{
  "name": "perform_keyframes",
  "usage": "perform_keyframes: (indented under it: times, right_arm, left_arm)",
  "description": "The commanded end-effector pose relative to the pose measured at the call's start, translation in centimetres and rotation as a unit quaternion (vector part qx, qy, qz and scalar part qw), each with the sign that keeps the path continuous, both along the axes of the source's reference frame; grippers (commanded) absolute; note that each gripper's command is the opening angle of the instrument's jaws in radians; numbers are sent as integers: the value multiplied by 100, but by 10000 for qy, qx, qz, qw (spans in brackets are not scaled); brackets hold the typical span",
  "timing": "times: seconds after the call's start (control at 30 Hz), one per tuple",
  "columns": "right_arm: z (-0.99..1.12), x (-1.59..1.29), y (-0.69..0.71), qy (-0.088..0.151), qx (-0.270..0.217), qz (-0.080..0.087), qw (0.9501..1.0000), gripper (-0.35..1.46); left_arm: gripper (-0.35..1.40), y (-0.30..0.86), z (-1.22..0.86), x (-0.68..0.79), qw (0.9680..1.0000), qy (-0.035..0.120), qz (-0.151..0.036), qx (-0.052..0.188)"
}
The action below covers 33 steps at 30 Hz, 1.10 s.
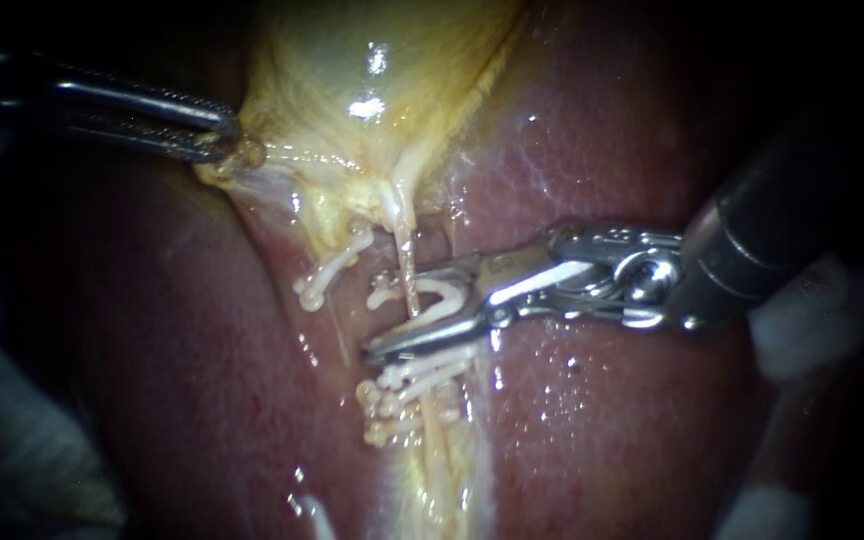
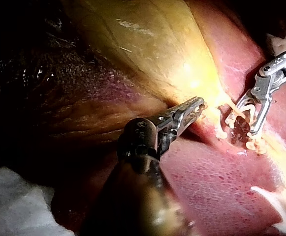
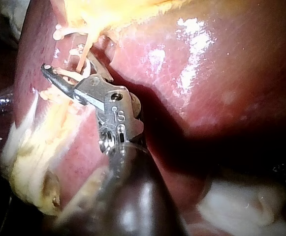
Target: Clipping third clip right tube
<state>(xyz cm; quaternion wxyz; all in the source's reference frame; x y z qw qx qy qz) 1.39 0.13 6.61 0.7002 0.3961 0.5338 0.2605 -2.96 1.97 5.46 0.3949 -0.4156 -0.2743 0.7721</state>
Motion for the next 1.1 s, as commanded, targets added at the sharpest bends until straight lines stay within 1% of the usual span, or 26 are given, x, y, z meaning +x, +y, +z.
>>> perform_keyframes:
  times: [0.03, 0.17, 0.23, 0.37, 0.47, 0.53, 0.67, 0.77, 0.9, 0.97, 1.0, 1.03, 1.1]
  right_arm:
    - [-4, 0, 1, 88, 42, 42, 9999, 50]
    - [-20, 1, 6, 341, 156, 143, 9992, 49]
    - [-26, 1, 10, 429, 192, 176, 9987, 48]
    - [-37, -1, 15, 572, 249, 178, 9979, 45]
    - [-39, -1, 17, 617, 352, 157, 9974, 43]
    - [-39, -2, 17, 610, 381, 158, 9973, 38]
    - [-41, -6, 20, 608, 422, 155, 9971, 24]
    - [-45, -9, 24, 614, 440, 151, 9970, 7]
    - [-48, -11, 27, 627, 457, 135, 9969, -9]
    - [-48, -12, 27, 613, 513, 135, 9967, -23]
    - [-48, -13, 26, 607, 541, 132, 9966, -35]
    - [-48, -15, 26, 557, 740, 133, 9956, -35]
    - [-48, -17, 25, 496, 967, 140, 9940, -35]
  left_arm:
    - [-35, 0, 0, 0, 10000, 0, 1, 0]
    - [-35, 0, 0, 0, 10000, 0, 1, 0]
    - [-35, 0, 0, 0, 10000, -1, 1, 0]
    - [-35, 0, -1, 0, 10000, 0, 0, 0]
    - [-35, 0, -1, 0, 10000, 0, 1, 0]
    - [-35, 0, -1, 0, 10000, 0, 1, 1]
    - [-35, 0, -1, 0, 10000, 0, 0, 1]
    - [-35, 0, -1, 0, 10000, 0, 0, 1]
    - [-35, 0, -1, 0, 10000, 0, 0, 1]
    - [-35, 0, -1, 0, 10000, 0, 0, 1]
    - [-35, 0, -1, 0, 10000, 0, 0, 1]
    - [-35, 0, -1, 0, 10000, 0, 0, 1]
    - [-35, 0, -1, 0, 10000, 0, 0, 1]
